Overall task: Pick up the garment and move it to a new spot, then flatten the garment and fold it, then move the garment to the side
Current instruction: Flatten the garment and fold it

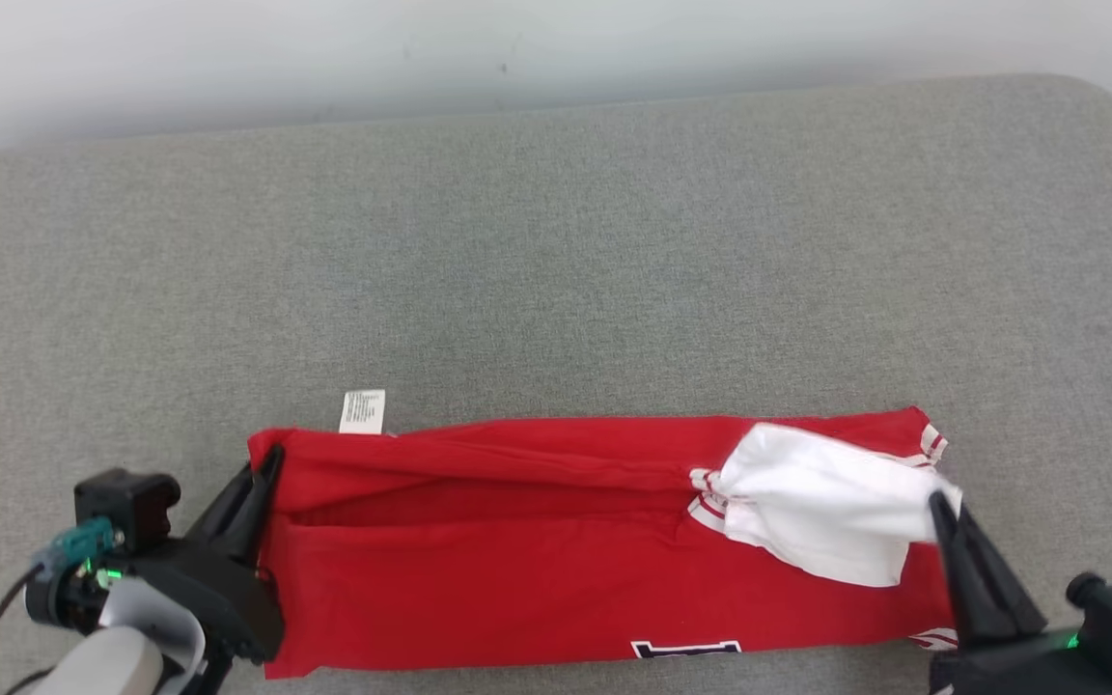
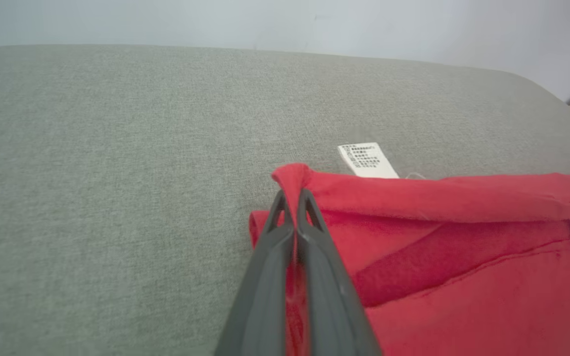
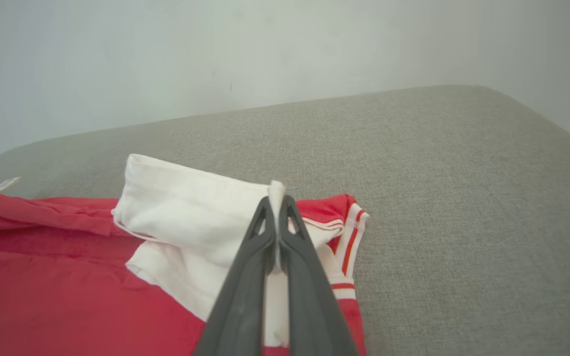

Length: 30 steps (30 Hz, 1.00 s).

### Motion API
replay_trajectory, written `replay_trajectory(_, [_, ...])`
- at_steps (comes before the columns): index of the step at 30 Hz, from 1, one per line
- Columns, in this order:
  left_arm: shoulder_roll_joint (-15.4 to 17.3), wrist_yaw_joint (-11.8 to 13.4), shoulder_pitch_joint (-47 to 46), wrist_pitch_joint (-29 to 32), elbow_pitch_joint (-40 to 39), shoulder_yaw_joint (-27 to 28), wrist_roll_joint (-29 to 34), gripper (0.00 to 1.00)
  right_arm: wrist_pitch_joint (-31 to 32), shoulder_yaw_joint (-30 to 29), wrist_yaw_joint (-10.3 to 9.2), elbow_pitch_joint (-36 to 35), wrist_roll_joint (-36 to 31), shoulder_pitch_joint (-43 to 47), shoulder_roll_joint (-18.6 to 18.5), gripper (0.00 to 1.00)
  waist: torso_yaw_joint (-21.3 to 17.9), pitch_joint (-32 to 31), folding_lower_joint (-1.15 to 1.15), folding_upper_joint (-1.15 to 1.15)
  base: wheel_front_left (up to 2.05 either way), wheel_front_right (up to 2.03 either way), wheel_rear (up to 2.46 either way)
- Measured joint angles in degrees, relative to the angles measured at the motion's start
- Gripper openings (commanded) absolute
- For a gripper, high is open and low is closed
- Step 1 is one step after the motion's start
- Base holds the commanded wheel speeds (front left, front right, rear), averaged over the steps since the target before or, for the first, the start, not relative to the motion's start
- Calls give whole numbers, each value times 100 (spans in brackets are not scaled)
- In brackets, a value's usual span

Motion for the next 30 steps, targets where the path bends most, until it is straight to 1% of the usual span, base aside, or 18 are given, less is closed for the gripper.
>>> replay_trajectory(3, [-25,32,158,-96,-53,32,-14,0,80,-25,0,-83,-13,191,118,0,14,-42,0,0,0,0,0])
replay_trajectory(4, [-40,54,214,-125,-82,48,-22,22,90,-41,0,-96,-76,230,113,16,18,-57,0,0,0,0,0])
replay_trajectory(5, [-51,76,274,-164,-122,62,-23,49,89,-65,0,-100,-110,258,109,46,21,-73,0,0,0,0,0])
replay_trajectory(6, [-57,83,336,-196,-163,87,-21,100,87,-102,0,-98,-115,286,120,100,24,-91,0,0,0,0,0])
replay_trajectory(12, [-142,200,688,-352,-433,523,101,100,47,-286,0,-151,-64,381,202,100,55,-191,0,0,0,0,0])
replay_trajectory(14, [-260,229,807,-359,-655,884,230,100,54,-370,0,-182,25,378,210,100,77,-218,0,0,0,0,0])
replay_trajectory(18, [-577,238,1117,-369,-1176,1712,846,100,275,-597,0,-83,-4,262,167,100,120,-237,0,0,0,0,0])
replay_trajectory(21, [-882,164,1372,-369,-1483,2320,1389,100,534,-736,0,210,-49,30,162,100,140,-212,0,0,0,0,0])
replay_trajectory(24, [-1271,18,1592,-374,-1699,2849,1813,100,694,-754,0,641,-116,-227,151,100,173,-195,1,0,0,0,0])
replay_trajectory(30, [-1798,-336,1897,-374,-1804,3404,2646,100,792,-656,0,1644,-204,-653,91,100,288,-194,1,0,0,0,0])
